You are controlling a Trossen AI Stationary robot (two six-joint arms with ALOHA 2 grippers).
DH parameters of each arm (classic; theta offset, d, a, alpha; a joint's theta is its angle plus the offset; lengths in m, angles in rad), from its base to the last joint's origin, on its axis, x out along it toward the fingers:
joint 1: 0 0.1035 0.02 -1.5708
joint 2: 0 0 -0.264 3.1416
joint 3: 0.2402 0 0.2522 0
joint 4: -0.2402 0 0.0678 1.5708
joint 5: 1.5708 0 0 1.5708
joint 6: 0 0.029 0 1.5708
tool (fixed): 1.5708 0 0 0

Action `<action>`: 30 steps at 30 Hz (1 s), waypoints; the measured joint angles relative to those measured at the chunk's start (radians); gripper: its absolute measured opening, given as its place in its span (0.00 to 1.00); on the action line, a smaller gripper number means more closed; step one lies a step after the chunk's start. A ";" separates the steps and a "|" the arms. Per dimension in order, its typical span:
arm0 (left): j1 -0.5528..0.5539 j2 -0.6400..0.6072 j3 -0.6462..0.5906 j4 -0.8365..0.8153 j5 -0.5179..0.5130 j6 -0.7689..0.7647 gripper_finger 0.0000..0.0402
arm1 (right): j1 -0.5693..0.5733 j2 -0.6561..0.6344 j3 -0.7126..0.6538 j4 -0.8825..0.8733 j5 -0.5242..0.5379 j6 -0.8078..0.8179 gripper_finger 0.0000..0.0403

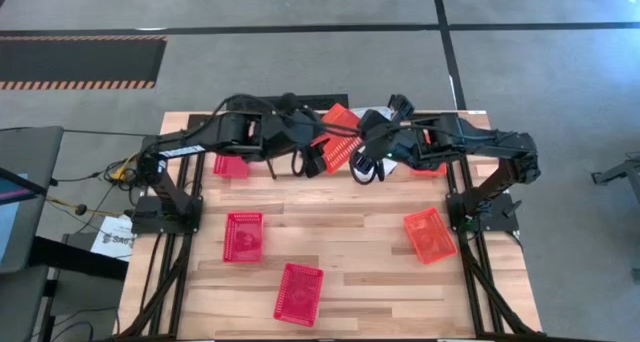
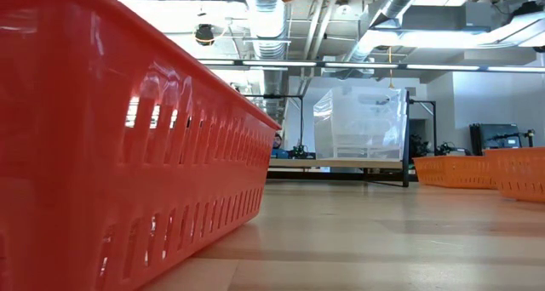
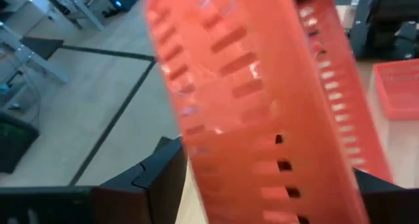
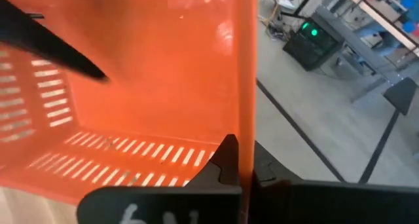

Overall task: Stack baskets on shelf by color
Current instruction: Put the bottom orange bin on the shelf

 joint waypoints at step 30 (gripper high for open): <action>0.054 0.015 0.000 -0.179 0.071 -0.163 0.07 | 0.003 -0.008 0.101 0.102 -0.150 -0.044 0.56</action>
